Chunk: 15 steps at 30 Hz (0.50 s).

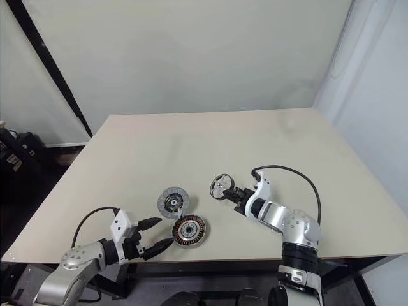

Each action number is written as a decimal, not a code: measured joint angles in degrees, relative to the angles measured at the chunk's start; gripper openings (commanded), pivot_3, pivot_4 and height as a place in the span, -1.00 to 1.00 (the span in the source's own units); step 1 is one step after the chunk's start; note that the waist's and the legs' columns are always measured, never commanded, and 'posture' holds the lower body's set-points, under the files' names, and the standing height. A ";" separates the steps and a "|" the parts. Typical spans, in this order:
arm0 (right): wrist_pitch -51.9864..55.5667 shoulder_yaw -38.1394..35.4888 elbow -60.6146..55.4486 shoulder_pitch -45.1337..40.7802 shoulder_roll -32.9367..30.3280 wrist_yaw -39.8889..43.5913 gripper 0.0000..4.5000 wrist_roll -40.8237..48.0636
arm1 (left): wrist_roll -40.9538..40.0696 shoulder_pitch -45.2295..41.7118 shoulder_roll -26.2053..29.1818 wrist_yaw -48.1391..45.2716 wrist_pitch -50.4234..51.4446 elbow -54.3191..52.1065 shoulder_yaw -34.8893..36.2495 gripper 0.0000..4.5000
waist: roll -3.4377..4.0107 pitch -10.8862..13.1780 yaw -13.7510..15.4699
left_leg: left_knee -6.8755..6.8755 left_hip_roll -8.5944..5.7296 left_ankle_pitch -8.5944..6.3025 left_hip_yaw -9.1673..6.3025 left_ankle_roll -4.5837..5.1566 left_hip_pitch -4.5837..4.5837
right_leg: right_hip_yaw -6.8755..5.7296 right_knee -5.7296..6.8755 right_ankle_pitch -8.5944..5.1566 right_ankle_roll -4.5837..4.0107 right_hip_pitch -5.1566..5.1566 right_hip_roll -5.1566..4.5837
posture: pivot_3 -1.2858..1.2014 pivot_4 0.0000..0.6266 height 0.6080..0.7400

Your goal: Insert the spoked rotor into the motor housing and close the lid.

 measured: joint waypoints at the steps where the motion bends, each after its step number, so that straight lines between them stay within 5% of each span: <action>1: 2.61 0.03 -1.63 0.90 -0.01 0.00 -0.80 1.13 | -0.03 -0.04 0.06 -0.07 0.00 0.00 0.12 1.00 | 0.00 0.00 0.01 | 0.00 0.00 0.00 0.00 0.00 -0.01 | 0.00 0.00 0.00 0.00 0.00 -0.01 | 0.03 -1.00 1.00; 15: 16.29 5.06 -12.55 6.02 7.48 -1.42 -0.80 4.82 | -1.48 0.14 5.87 -3.57 5.18 0.34 2.98 1.00 | 0.03 0.02 0.09 | 0.03 0.01 -0.12 0.02 -0.21 0.00 | -0.04 -0.09 -0.01 0.01 -0.05 -0.02 | 0.03 -1.00 1.00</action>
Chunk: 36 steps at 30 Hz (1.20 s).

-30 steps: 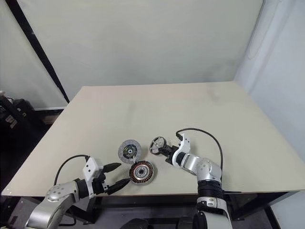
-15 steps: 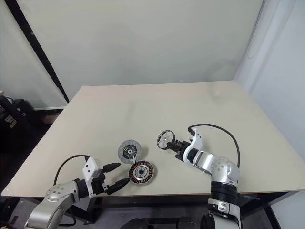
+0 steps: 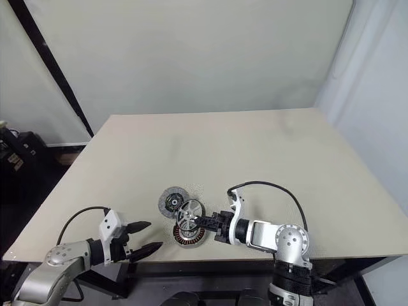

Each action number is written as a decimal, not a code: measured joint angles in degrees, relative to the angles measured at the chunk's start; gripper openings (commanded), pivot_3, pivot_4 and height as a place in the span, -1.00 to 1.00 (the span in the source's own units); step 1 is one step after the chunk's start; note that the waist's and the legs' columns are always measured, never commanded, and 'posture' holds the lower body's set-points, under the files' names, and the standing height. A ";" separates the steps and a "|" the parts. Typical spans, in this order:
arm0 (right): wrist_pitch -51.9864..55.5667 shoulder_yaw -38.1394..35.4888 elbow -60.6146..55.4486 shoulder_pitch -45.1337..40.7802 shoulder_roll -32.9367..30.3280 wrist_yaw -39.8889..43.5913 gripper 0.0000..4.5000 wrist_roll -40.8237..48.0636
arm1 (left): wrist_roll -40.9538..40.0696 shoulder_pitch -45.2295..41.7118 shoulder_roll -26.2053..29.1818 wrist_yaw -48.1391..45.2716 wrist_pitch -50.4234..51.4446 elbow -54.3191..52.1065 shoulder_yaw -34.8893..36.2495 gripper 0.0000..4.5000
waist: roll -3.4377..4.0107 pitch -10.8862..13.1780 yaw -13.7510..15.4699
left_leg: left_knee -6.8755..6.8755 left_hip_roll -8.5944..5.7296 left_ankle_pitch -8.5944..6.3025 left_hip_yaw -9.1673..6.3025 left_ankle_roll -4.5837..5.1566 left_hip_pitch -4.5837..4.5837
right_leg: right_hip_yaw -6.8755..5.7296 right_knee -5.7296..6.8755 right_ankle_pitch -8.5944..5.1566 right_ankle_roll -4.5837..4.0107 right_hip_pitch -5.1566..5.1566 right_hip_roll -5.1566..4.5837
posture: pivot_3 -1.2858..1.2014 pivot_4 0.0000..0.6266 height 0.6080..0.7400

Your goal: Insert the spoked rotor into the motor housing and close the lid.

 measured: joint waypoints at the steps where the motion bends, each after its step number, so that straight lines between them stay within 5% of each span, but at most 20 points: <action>1: -0.07 0.57 -0.05 0.19 -0.13 -0.16 -0.80 -0.27 | 0.01 -0.10 -0.05 0.01 0.00 0.00 0.02 1.00 | 0.00 0.00 -0.03 | 0.00 0.00 0.00 0.00 0.00 0.00 | 0.00 0.00 0.00 0.00 -0.01 0.00 | 0.03 -1.00 1.00; 29: -6.79 8.96 1.63 3.48 -1.02 -0.99 -0.80 -3.15 | 0.25 -0.17 -2.11 0.81 -1.12 -0.03 -0.20 1.00 | -0.01 0.00 -0.09 | -0.02 0.06 -0.02 0.02 -0.03 0.02 | -0.02 0.01 0.00 0.00 -0.02 0.00 | 0.03 -1.00 1.00; 36: -6.65 9.45 1.62 3.49 -1.08 -1.07 0.27 -3.22 | 0.27 -0.18 -2.23 0.86 -1.55 -0.03 -0.22 1.00 | -0.01 0.00 -0.08 | -0.02 0.05 -0.02 0.01 -0.03 0.00 | -0.02 0.01 0.00 0.00 -0.04 0.01 | 0.03 -1.00 1.00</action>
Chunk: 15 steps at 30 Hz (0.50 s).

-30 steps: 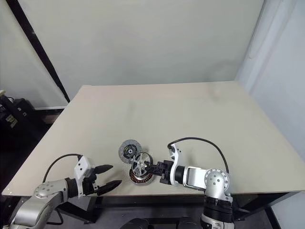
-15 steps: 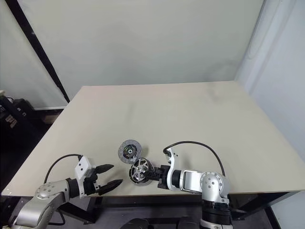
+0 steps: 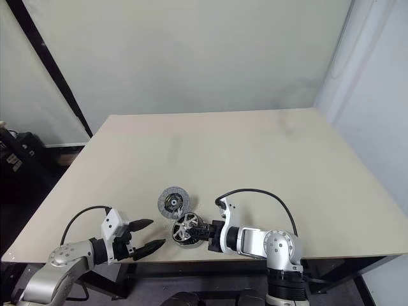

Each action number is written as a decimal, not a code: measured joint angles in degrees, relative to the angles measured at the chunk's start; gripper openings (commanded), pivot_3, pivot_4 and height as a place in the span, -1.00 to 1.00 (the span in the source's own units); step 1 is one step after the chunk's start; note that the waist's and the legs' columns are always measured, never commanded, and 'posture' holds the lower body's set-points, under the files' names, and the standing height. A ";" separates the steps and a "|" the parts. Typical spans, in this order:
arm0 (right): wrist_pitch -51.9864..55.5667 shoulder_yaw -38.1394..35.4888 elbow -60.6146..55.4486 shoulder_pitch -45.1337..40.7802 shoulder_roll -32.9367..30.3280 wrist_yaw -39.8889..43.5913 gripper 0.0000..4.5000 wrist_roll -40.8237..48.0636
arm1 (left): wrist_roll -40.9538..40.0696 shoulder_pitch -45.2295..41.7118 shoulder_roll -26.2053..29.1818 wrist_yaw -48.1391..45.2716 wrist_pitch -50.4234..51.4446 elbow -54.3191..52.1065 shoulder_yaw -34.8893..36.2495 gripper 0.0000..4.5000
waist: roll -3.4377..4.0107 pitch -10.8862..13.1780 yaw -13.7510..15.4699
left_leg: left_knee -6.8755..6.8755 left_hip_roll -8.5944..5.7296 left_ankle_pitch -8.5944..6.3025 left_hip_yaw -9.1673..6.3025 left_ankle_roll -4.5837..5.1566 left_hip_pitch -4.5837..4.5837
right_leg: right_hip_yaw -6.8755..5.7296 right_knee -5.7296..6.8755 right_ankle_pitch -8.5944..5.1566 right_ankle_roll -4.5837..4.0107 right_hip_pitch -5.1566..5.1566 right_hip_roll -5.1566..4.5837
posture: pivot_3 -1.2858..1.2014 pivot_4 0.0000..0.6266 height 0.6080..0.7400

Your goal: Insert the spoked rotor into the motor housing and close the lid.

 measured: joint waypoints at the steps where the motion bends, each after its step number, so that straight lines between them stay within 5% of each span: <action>1: 0.07 -0.06 0.00 0.00 -0.01 0.00 0.42 0.01 | 0.00 0.00 -0.02 0.01 -0.02 0.00 -0.01 1.00 | 0.00 0.00 0.00 | 0.00 0.00 0.00 0.00 0.00 0.00 | 0.00 0.00 0.00 0.00 0.00 0.00 | 0.03 -1.00 1.00; 4: 0.53 -0.05 -0.40 -0.01 -0.02 0.13 0.87 0.15 | 0.03 -0.06 -0.20 0.02 -0.09 0.00 -0.17 1.00 | 0.00 0.00 0.00 | 0.00 0.00 0.00 0.00 0.00 0.00 | 0.00 0.00 0.00 0.00 0.01 0.00 | 0.03 -1.00 1.00; 10: 1.33 0.87 -2.98 -0.21 -2.23 0.58 0.87 0.07 | 0.04 -0.22 -0.37 0.02 -0.11 0.00 -0.48 1.00 | 0.00 0.00 0.01 | 0.01 -0.01 0.00 0.02 0.00 -0.01 | 0.00 -0.01 0.00 0.00 0.02 -0.01 | 0.03 -1.00 1.00; 15: -1.59 5.58 -9.21 -3.11 -12.75 5.17 0.87 -0.62 | 0.03 -0.21 -0.37 0.01 -0.12 0.00 -0.48 1.00 | -0.02 0.00 0.02 | 0.01 -0.01 -0.01 -0.01 0.00 -0.03 | -0.04 -0.12 -0.01 0.01 0.09 -0.03 | 0.03 -1.00 1.00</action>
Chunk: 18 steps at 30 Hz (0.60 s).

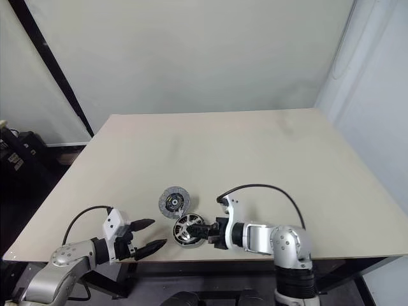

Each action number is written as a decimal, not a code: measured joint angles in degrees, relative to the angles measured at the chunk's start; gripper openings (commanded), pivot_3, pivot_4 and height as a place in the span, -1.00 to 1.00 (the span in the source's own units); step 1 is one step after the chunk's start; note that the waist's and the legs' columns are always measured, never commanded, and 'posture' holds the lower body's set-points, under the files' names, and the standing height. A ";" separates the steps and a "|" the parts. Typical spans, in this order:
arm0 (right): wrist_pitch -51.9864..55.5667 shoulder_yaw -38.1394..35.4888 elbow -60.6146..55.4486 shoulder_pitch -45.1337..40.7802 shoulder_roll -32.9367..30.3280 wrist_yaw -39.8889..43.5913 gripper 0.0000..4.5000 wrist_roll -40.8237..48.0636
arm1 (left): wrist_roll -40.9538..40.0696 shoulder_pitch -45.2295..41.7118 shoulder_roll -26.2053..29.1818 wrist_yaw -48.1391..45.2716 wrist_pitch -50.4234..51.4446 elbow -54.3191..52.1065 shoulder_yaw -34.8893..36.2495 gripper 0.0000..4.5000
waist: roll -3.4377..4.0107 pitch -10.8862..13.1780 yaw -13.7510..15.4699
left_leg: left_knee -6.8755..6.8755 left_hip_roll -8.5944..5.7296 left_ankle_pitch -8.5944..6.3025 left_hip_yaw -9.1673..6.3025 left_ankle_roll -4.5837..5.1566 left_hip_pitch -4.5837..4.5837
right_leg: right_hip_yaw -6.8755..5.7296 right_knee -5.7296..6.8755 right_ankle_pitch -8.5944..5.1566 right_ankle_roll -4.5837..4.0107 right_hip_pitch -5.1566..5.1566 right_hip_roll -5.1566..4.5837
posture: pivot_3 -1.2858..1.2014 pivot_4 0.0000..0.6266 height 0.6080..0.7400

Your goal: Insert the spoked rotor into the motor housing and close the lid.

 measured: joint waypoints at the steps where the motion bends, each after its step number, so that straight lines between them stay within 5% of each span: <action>1: -2.02 1.81 -0.78 -0.18 -2.25 1.11 0.87 -1.02 | 0.00 0.01 0.00 0.00 0.00 0.00 0.00 1.00 | -0.02 0.00 0.00 | 0.00 0.01 0.00 0.00 0.00 -0.01 | -0.01 0.00 0.00 0.00 0.03 -0.01 | 0.03 -1.00 1.00; 4: -11.19 8.76 -1.96 -0.31 -7.75 4.23 0.62 -6.53 | 0.00 0.00 0.01 0.00 -0.01 0.00 0.01 1.00 | -0.05 0.01 -0.03 | -0.01 0.02 -0.01 0.01 0.00 -0.04 | -0.03 -0.02 0.00 0.01 0.03 -0.03 | 0.03 -1.00 1.00; 14: -39.28 25.61 2.47 2.16 -8.01 12.11 -0.92 -21.98 | 0.01 -0.32 0.01 0.06 -0.02 0.00 0.01 1.00 | -0.16 0.02 0.05 | 0.00 0.07 -0.07 0.00 0.02 0.02 | -0.06 -0.12 0.00 0.01 0.09 0.03 | 0.03 -1.00 1.00; 18: -46.95 31.43 11.18 4.02 -8.44 13.38 -0.99 -29.16 | 0.00 -0.08 0.02 0.33 -0.01 0.00 0.05 1.00 | -0.17 0.01 0.27 | 0.00 0.06 -0.07 -0.02 0.02 0.06 | -0.08 -0.29 0.01 0.00 0.15 0.06 | 0.03 -1.00 1.00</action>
